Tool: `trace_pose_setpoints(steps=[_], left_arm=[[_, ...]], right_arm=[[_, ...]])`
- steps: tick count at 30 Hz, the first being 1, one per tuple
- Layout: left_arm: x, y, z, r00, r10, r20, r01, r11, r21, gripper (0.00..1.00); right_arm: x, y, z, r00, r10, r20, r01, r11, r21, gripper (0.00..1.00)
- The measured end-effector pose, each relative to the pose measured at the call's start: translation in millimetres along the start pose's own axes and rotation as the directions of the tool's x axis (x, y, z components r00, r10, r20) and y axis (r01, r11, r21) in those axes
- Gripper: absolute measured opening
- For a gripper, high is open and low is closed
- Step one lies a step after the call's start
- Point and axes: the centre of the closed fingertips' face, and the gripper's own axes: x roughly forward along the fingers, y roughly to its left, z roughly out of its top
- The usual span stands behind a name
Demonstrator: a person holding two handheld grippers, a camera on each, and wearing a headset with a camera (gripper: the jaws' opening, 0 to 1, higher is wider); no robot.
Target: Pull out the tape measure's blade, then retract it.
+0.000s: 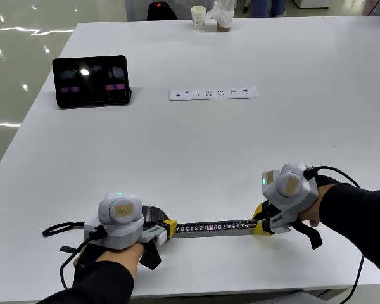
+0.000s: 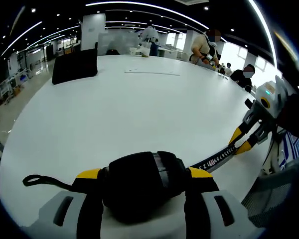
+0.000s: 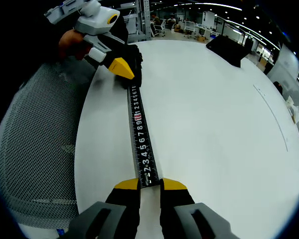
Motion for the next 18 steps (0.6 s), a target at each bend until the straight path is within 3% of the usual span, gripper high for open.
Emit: trace_pose_setpoints(steps=[3,11,18], left_arm=[[-0.1,0.0,0.2,1.0000,-0.001,0.001,0.001,1.000,-0.002,0.61],[-0.3,-0.2,-0.3,1.0000,-0.004,0.000,0.004,1.000,0.002,0.61],[-0.8,0.0,-0.7,1.0000,-0.006,0.000,0.006,1.000,0.005,0.62]], right_arm=[[0.9,0.1,1.9,1.0000,0.005,-0.002,-0.005,1.000,0.028,0.12],[4.3,4.1,7.2,0.9998,0.011,-0.017,-0.011,1.000,0.007,0.12],[7.5,4.4,13.2,0.9999,0.011,0.004,-0.011,1.000,0.013,0.12]])
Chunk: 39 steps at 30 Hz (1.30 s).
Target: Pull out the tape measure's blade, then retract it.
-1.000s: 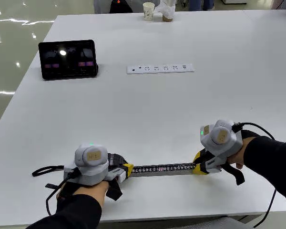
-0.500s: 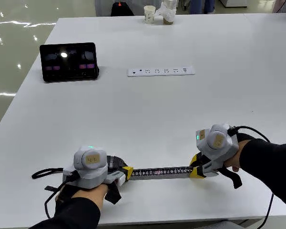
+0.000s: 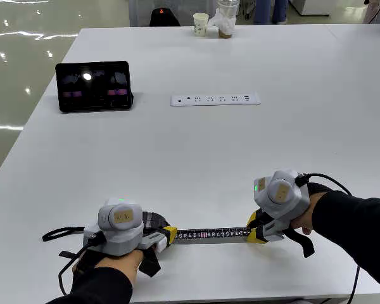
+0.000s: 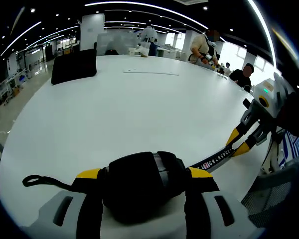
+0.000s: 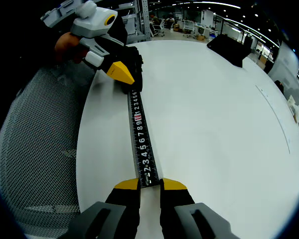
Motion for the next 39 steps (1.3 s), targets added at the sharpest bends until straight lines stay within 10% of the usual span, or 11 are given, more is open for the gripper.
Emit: trace_pose_setpoints(steps=[39], left_arm=[[-0.3,0.2,0.2,0.9997,-0.023,0.006,0.023,1.000,-0.012,0.61]], right_arm=[[14.2,6.9,24.9,0.9992,-0.002,0.041,0.001,1.000,0.020,0.12]])
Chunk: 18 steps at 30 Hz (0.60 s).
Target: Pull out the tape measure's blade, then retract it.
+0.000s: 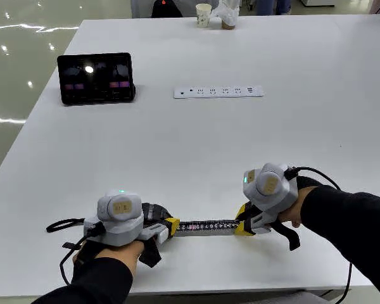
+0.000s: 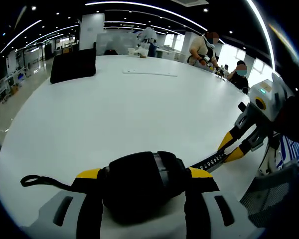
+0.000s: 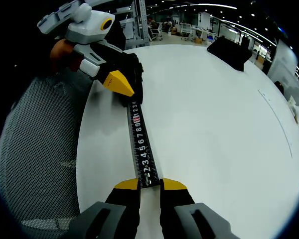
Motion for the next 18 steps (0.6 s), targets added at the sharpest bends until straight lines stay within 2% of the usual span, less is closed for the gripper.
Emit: trace_pose_setpoints(steps=[18], left_arm=[[-0.1,0.0,0.5,1.0000,-0.005,0.002,0.005,1.000,-0.006,0.61]], right_arm=[[7.9,0.4,10.7,0.9998,0.005,0.018,-0.006,1.000,0.013,0.12]])
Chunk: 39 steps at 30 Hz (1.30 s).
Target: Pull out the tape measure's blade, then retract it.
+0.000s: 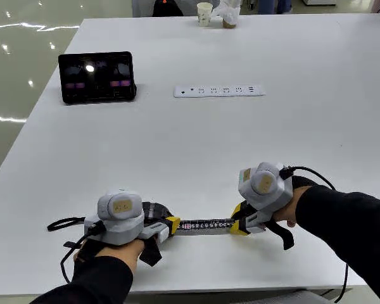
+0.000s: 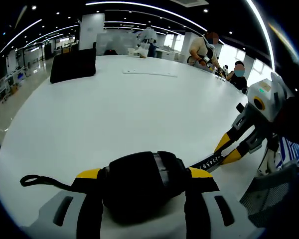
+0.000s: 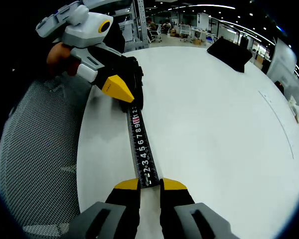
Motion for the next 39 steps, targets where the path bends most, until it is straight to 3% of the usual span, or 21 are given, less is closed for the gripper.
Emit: trace_pose_setpoints(steps=[39], left_arm=[[-1.0,0.7,-0.4,0.9999,-0.010,0.002,0.010,1.000,-0.003,0.61]], right_arm=[[21.2,10.6,33.7,0.9981,0.024,0.057,-0.023,1.000,-0.013,0.12]])
